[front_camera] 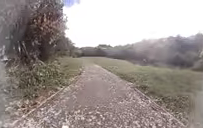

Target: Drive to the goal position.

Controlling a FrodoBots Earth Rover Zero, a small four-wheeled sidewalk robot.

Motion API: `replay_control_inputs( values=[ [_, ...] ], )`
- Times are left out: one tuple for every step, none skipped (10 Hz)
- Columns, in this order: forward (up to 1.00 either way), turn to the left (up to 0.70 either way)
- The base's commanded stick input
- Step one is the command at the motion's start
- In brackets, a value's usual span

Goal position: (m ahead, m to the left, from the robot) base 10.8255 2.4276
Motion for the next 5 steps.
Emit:
replay_control_inputs(
  values=[
    [0.3,0.0],
    [0.3,0.0],
    [0.3,0.0],
    [0.3,0.0],
    [0.3,0.0]
  ],
)
